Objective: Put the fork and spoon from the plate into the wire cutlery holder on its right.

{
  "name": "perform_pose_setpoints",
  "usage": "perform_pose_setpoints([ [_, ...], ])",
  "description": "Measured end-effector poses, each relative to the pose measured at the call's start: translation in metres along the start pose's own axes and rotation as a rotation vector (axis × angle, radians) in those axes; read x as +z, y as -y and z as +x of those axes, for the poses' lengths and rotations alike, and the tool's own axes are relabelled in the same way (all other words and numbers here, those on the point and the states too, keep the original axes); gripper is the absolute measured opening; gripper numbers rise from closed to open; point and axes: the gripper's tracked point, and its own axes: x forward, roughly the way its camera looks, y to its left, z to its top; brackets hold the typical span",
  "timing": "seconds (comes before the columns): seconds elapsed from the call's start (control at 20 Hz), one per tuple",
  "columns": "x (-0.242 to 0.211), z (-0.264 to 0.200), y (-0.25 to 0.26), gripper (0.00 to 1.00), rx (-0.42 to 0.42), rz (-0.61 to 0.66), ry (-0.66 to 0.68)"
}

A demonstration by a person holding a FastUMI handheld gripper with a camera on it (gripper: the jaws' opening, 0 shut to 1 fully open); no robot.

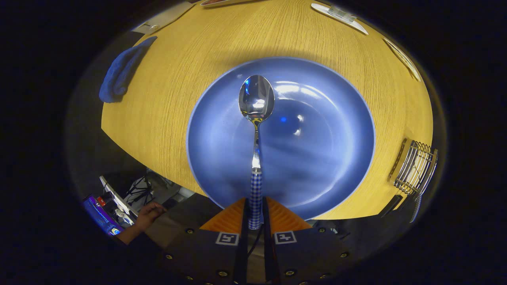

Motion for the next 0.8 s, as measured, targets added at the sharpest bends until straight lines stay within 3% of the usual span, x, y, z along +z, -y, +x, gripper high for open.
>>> perform_pose_setpoints([
  [0.1,0.007,-0.012,0.000,0.17,0.006,0.003,0.026],
  [0.15,0.001,-0.001,0.007,0.06,-0.001,-0.024,0.007],
  [0.4,-0.005,-0.032,0.034,0.06,-0.031,-0.103,-0.003],
  [0.8,-0.029,-0.064,0.067,0.06,-0.050,-0.111,-0.046],
])
